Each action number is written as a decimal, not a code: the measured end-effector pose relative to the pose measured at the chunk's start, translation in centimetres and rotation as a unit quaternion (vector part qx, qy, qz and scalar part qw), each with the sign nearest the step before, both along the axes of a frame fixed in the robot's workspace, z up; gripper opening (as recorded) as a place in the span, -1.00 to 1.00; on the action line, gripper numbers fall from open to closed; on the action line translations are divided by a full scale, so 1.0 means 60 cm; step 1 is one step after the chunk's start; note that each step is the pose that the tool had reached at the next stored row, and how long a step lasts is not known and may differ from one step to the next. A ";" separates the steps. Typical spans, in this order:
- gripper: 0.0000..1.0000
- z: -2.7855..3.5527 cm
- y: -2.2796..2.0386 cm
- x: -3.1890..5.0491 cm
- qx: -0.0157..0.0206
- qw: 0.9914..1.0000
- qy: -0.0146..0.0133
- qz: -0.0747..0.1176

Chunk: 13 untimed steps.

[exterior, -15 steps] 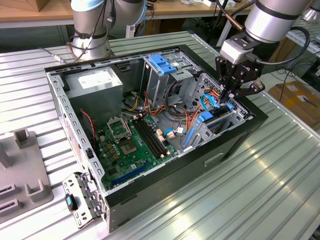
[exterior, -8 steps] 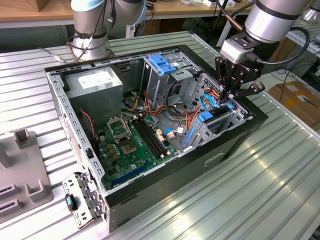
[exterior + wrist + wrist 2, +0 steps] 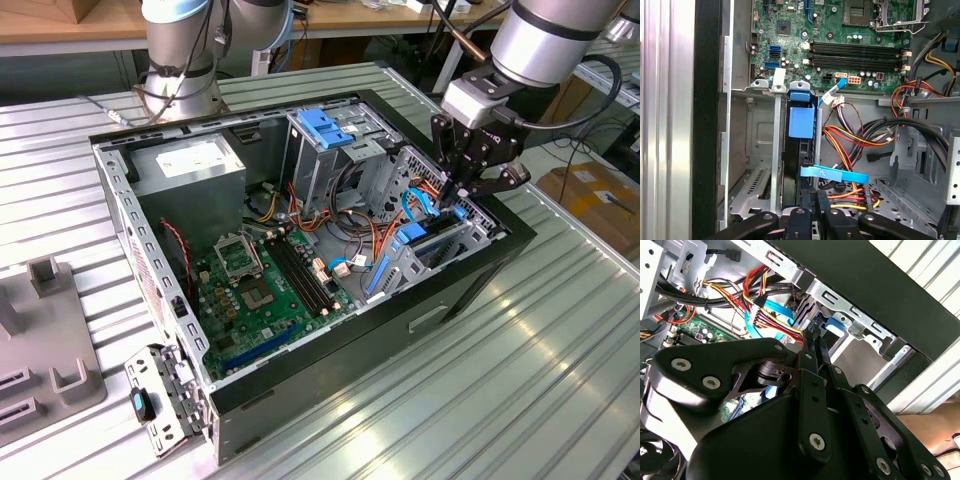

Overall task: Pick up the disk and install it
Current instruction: 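Insert the second disk wire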

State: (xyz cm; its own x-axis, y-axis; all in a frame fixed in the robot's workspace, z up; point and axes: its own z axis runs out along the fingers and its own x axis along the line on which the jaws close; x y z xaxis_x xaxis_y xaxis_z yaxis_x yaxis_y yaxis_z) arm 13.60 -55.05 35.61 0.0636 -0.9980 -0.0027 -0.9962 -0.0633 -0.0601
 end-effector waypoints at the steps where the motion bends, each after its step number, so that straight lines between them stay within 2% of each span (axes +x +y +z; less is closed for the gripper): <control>1: -0.67 0.000 -0.0011 0.000 0.000 1.000 0.000 0.000; 13: -0.67 0.000 -0.0020 0.000 0.000 1.000 0.000 0.000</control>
State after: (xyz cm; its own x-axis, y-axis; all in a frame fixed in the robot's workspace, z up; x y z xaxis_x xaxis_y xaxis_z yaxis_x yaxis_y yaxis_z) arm 13.59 -55.17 35.61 0.0635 -0.9980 -0.0027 -0.9962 -0.0632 -0.0601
